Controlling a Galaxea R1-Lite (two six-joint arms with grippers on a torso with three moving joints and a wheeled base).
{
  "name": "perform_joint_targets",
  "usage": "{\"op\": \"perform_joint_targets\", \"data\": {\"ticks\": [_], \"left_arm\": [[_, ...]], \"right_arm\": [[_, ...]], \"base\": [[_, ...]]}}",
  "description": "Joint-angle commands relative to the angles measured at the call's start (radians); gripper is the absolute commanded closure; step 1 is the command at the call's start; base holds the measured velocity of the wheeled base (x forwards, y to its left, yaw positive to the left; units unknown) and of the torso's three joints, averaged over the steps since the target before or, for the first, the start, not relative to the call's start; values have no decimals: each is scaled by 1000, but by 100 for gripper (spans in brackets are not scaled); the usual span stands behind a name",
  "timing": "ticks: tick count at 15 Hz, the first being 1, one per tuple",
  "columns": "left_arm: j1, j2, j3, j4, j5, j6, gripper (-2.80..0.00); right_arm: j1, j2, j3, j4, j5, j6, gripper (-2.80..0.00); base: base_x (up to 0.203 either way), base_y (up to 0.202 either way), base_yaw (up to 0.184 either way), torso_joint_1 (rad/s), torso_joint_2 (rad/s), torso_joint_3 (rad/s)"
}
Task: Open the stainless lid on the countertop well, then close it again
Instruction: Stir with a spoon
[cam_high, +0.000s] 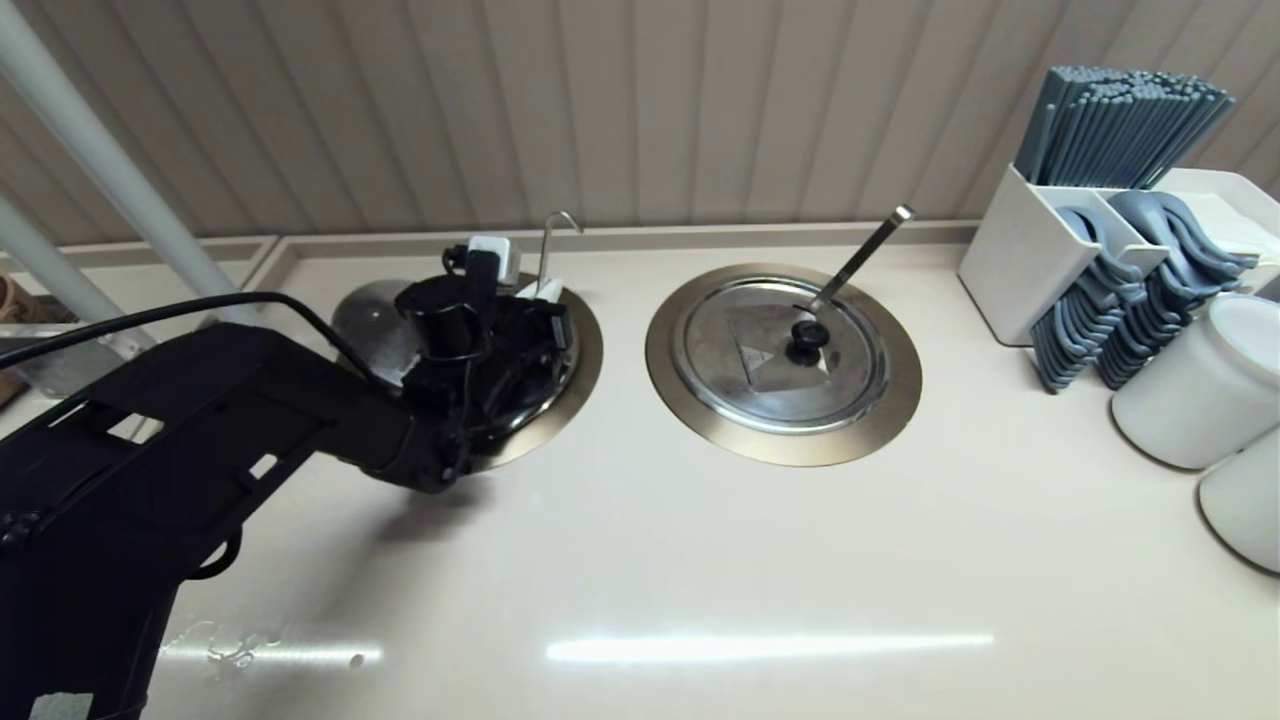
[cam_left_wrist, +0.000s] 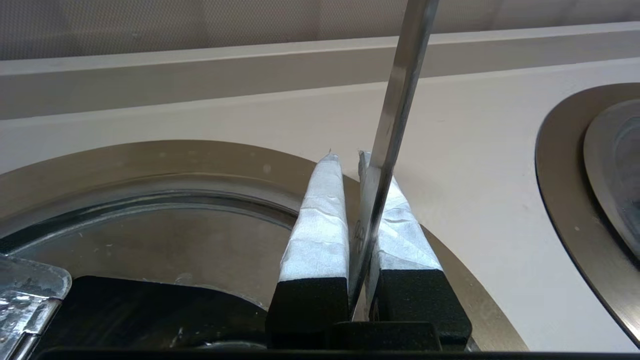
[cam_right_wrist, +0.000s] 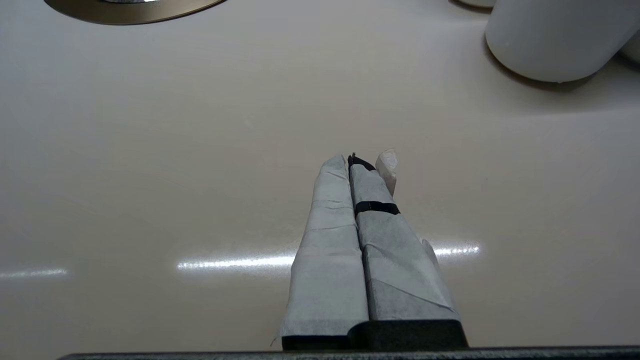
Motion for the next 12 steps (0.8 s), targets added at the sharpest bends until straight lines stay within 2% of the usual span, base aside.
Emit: {"op": "perform_joint_targets", "data": {"ticks": [1, 12], "left_arm": [[1, -9, 17, 1, 1, 3, 0], [47, 37, -8, 21, 6, 52, 0]], "right_arm": [[0, 0, 0, 1, 0, 0, 0], [0, 0, 0, 1, 0, 0, 0]], "base": [[0, 0, 0, 0, 0, 0], [0, 0, 0, 0, 0, 0]]}}
